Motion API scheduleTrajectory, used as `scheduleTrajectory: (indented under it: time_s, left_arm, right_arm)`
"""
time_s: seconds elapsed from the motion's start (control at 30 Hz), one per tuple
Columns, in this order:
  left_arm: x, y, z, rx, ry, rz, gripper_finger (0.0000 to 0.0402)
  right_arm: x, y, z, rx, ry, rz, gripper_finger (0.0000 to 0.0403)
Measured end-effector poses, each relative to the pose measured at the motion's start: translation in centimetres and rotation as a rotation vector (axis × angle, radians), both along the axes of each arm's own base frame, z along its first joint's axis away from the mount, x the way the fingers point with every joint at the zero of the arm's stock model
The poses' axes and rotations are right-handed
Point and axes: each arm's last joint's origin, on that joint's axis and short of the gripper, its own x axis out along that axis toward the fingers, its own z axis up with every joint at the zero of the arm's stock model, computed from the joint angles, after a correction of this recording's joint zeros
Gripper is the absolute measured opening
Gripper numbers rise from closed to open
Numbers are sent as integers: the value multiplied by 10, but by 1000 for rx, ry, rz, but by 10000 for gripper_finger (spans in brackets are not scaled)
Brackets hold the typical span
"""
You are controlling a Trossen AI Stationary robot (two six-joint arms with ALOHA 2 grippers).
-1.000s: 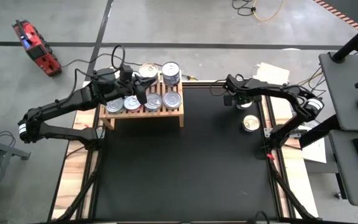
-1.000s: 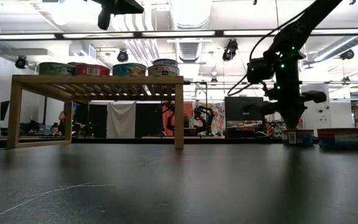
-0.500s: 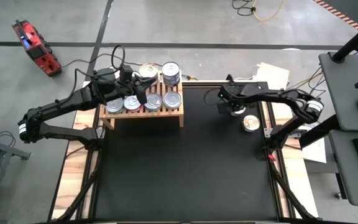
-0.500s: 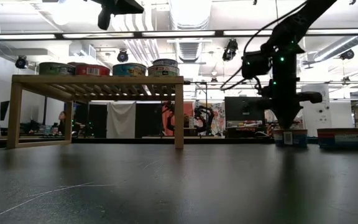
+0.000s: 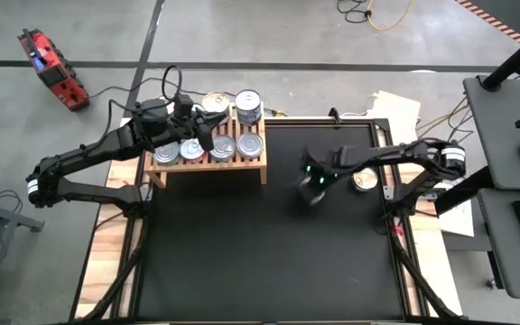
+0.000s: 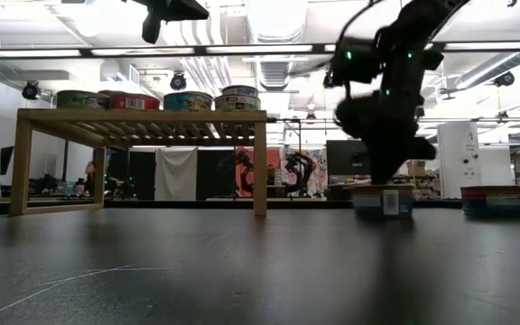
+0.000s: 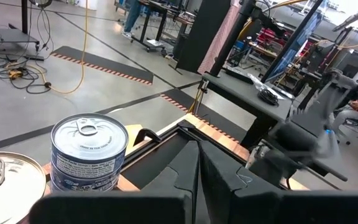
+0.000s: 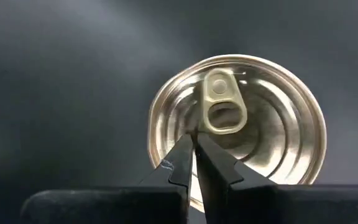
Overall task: Stack canned seafood by type on shelf
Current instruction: Stack the blue pink tuna can on top of the other blue pink tuna can on the shelf
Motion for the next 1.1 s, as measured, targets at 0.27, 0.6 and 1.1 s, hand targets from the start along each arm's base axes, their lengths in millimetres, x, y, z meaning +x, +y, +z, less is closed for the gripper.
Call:
scheduleTrajectory:
  time_s: [0.27,0.6,1.1]
  left_arm:
    - [6,1,-5,-20,20,-27,0]
    - [19,-22,-9,-187,-22,-186,0]
    - [75,-140,-59,-610,-5,-109,0]
  right_arm:
    - [9,26,29,-84,-161,-7,13]
    - [-16,25,68,-144,-275,63,13]
    - [-28,29,73,-153,-438,381,13]
